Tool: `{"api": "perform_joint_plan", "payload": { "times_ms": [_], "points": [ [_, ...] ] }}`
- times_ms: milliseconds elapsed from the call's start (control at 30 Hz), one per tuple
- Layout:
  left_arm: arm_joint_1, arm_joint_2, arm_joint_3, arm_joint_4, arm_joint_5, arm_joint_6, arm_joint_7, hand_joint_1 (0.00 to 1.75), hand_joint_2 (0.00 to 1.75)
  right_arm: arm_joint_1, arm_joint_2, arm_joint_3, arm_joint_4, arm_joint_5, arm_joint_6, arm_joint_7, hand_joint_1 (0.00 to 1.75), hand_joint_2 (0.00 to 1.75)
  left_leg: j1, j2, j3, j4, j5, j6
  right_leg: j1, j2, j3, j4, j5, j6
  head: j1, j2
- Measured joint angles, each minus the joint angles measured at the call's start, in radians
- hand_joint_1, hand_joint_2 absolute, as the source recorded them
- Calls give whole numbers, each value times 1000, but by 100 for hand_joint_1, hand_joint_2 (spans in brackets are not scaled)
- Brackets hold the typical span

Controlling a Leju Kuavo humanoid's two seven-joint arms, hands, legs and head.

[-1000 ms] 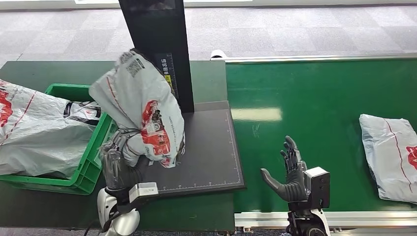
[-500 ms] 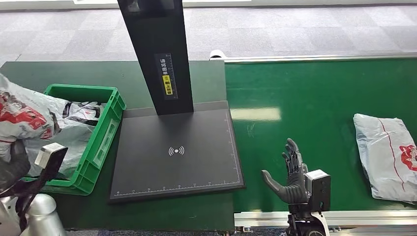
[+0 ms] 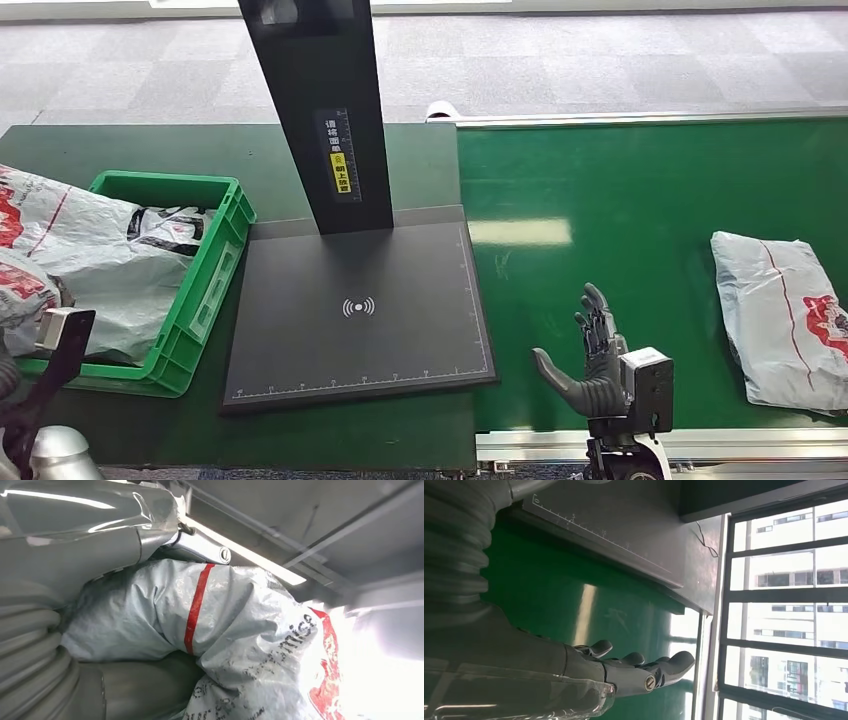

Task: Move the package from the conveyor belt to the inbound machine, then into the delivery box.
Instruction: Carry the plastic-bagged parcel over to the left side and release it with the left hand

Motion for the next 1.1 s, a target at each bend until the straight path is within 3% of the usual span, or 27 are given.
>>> {"api": "perform_joint_plan", "payload": {
  "times_ms": [33,133,167,233,333,467,600,733,900,1100],
  "points": [
    [15,28,-27,11,-17,0,90,175,175,2,0,-1,-2,1,1,0,0,175,1,1,0,0,0,0,1,1,-1,0,0,0,0,0],
    [101,307,-437,183,-76,-9,913,175,175,13,0,-19,-22,14,20,3,0,175,3,-3,-3,0,1,-2,3,-2,-3,1,0,-1,-1,0],
    [122,391,-580,242,-79,-17,1098,175,175,14,0,-25,-27,18,28,4,0,175,4,-4,-4,0,2,-3,3,-3,-2,1,0,-1,0,0],
    [143,469,-707,295,-80,-37,1096,175,175,16,0,-34,-32,21,33,4,0,175,4,-2,-4,0,2,-3,3,-2,-2,1,0,-2,0,0],
    [153,556,-821,335,-80,-67,1096,175,175,21,1,-46,-41,22,38,4,0,175,4,0,-4,0,2,-3,3,1,-4,1,1,-2,0,0],
    [113,678,-1006,368,-80,-105,1096,175,175,22,2,-60,-52,23,54,5,0,175,4,-3,-5,1,2,-3,3,-3,-4,1,1,-2,0,0],
    [68,748,-1165,397,-80,-117,1095,175,175,21,4,-66,-55,24,65,6,0,175,4,0,-5,0,2,-3,3,0,-5,1,2,-3,0,0],
    [42,795,-1234,410,-79,-112,1096,175,175,21,6,-70,-55,25,66,6,0,175,4,1,-5,0,2,-3,4,1,-5,1,2,-3,0,0],
    [17,871,-1254,389,-79,-108,1096,175,175,21,9,-72,-55,26,69,6,0,175,4,1,-5,0,2,-3,4,1,-6,1,2,-3,0,0],
    [18,858,-1268,387,-79,-145,1096,175,175,21,12,-74,-60,23,68,8,0,175,4,0,-6,0,2,-3,3,1,-5,1,2,-3,0,0]
  ]
}}
